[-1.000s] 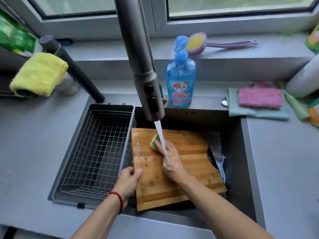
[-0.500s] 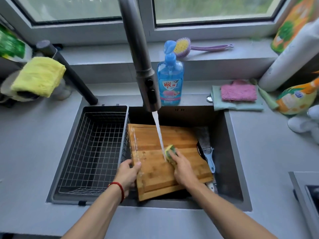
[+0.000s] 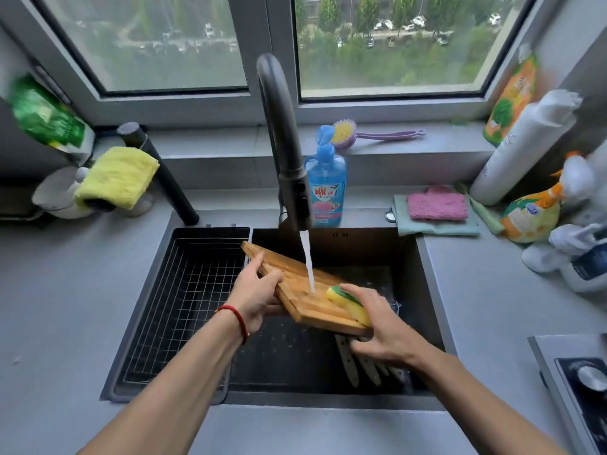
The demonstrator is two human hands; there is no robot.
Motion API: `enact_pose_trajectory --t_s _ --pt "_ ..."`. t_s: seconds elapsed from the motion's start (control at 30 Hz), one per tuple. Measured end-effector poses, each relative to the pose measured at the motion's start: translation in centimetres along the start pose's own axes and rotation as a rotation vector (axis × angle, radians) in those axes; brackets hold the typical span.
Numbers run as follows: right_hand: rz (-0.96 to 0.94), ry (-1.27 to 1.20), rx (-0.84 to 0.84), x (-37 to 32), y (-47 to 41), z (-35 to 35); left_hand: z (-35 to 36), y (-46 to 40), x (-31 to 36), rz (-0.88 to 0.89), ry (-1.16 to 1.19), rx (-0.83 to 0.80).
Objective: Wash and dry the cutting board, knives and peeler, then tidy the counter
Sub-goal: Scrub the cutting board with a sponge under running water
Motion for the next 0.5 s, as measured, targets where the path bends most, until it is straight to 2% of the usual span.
enact_pose_trajectory --t_s 0.1,0.2,0.27,0.33,0.4,0.47,0.5 --pt "-0.007 0.085 0.066 -1.0 -1.6 -1.0 0.5 0.3 0.7 0.040 -0.056 -0.042" --pt "-0.021 -0.007 0.096 -1.1 -2.1 -2.5 -0.1 0.1 2.0 0.148 -0.231 -0.106" --pt "-0.035 -0.033 0.119 -1.2 -2.6 -3.9 -0.4 -0.2 3.3 0.243 -0.503 -0.207" --pt "-0.056 -0.071 0.124 -1.8 -3.2 -5.2 -0.5 -0.5 3.7 0.313 -0.954 -0.333" --pt "-0.077 -0.113 0.116 -2.3 -3.6 -6.3 -0.7 -1.1 4.6 0.401 -1.366 -0.282" --pt "-0.102 -0.137 0.108 -2.6 -3.8 -6.7 -0.1 -1.4 6.4 0.570 -1.448 -0.220" --pt "-0.113 -0.143 0.108 -2.7 -3.8 -6.7 0.8 -1.6 7.3 0.681 -1.420 -0.263"
Point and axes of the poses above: each hand's wrist, its own y-axis away from the middle knuckle, its own z-axis out of the palm, x = y × z, the point moved 8 cm from there along -y, towards the middle knuckle, and after that the axes turned 14 degrees about z, right-handed, at the moved point
